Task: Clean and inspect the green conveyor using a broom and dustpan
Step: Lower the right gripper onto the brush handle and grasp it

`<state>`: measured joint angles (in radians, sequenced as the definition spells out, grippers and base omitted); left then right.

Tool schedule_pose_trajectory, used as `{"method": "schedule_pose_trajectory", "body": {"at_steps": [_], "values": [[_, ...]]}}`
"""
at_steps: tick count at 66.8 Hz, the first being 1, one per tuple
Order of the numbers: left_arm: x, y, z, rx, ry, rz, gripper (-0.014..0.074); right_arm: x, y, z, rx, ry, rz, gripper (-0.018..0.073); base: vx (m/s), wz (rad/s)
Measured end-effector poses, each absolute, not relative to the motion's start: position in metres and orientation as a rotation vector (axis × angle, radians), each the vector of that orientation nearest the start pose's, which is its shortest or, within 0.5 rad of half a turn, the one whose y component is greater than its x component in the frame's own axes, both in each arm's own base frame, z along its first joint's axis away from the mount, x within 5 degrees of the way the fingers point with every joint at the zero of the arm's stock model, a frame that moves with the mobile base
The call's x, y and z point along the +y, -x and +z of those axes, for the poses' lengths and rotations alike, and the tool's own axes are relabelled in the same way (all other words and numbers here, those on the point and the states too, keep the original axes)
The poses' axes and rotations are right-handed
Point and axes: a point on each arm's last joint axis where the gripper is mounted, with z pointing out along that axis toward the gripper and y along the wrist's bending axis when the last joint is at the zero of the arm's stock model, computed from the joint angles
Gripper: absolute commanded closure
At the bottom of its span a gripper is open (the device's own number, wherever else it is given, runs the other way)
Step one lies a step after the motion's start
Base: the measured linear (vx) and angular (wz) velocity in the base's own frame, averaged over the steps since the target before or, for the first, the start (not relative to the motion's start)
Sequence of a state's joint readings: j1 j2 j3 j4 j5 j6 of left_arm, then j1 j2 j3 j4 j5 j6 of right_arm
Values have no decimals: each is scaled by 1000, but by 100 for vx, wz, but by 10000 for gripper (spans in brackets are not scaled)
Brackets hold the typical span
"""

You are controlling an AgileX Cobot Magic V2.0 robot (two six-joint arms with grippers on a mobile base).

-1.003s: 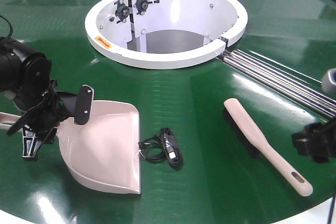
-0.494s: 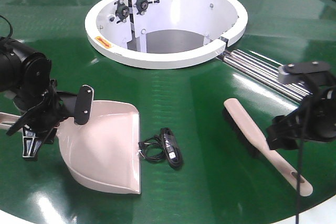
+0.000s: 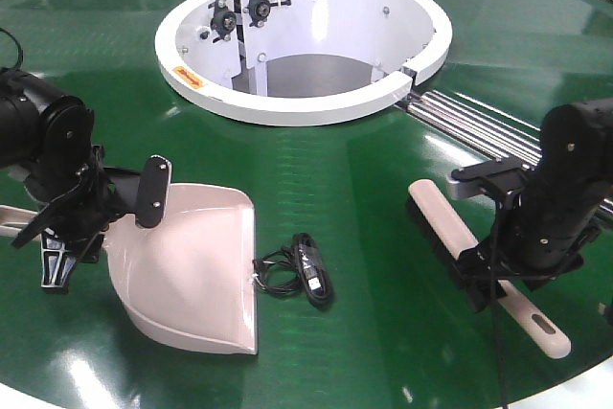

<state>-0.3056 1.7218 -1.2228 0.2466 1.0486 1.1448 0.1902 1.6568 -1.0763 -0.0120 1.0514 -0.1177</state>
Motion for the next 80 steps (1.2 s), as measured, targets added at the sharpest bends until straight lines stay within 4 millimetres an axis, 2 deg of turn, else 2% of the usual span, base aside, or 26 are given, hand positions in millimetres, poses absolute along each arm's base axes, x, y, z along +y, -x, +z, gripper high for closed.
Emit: {"method": "schedule_pose_trajectory", "body": {"at_steps": [17,28,36,59,72,80], "values": [[-81,-321,228,2206,-2189,384,594,57,-299,188,3131,479,-18,32,0,0],[-81,-321,228,2206,-2189,384,594,57,-303,178,3139,475,-18,87,0,0],[-81,-321,228,2206,-2189,384,594,58,-305,178,3128,471,-17,181,0,0],[-81,-321,228,2206,-2189,384,594,59,-305,178,3128,449,10,576,0,0],[-81,-321,228,2206,-2189,384,594,66,-300,178,3164,421,83,567,0,0],[-81,-321,228,2206,-2189,384,594,80,-296,178,3182,427,87,564,0,0]]}}
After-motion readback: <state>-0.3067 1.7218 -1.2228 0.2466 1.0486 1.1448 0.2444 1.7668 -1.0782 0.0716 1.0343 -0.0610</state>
